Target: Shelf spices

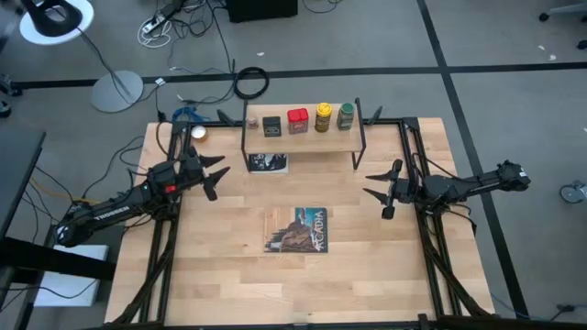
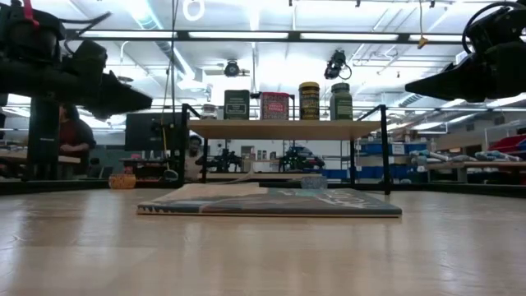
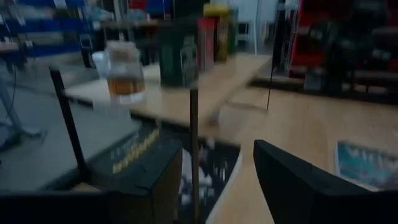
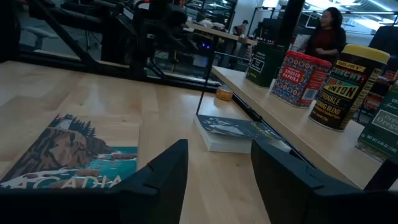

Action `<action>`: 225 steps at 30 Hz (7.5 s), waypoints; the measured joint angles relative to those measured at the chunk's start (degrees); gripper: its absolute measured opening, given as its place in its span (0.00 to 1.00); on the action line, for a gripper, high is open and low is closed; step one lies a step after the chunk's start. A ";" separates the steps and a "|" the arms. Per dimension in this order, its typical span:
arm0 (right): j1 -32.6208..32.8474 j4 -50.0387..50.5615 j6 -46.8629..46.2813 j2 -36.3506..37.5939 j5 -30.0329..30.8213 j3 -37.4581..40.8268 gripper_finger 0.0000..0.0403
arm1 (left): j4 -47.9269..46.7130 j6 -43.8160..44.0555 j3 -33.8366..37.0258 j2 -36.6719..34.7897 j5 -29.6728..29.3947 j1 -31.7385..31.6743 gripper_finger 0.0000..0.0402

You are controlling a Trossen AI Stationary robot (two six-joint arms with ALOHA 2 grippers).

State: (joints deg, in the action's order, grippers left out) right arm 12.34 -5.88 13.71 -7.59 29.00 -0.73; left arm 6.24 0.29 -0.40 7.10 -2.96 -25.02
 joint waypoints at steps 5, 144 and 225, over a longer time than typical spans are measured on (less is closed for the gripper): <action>0.02 -0.01 0.00 0.00 0.00 0.00 0.44 | 12.41 17.14 0.02 0.00 2.40 -0.01 0.51; 0.01 -0.47 0.00 0.02 0.00 0.00 0.44 | -47.52 -3.99 -75.91 56.37 7.20 0.51 0.45; 0.00 -1.97 -0.01 0.00 -0.02 0.00 0.44 | -11.34 9.65 -46.71 89.21 -8.87 21.23 0.45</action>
State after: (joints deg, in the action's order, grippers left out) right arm 12.34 -7.85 13.70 -7.60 28.98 -0.73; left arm -5.10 9.94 -47.11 96.31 -11.83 -3.79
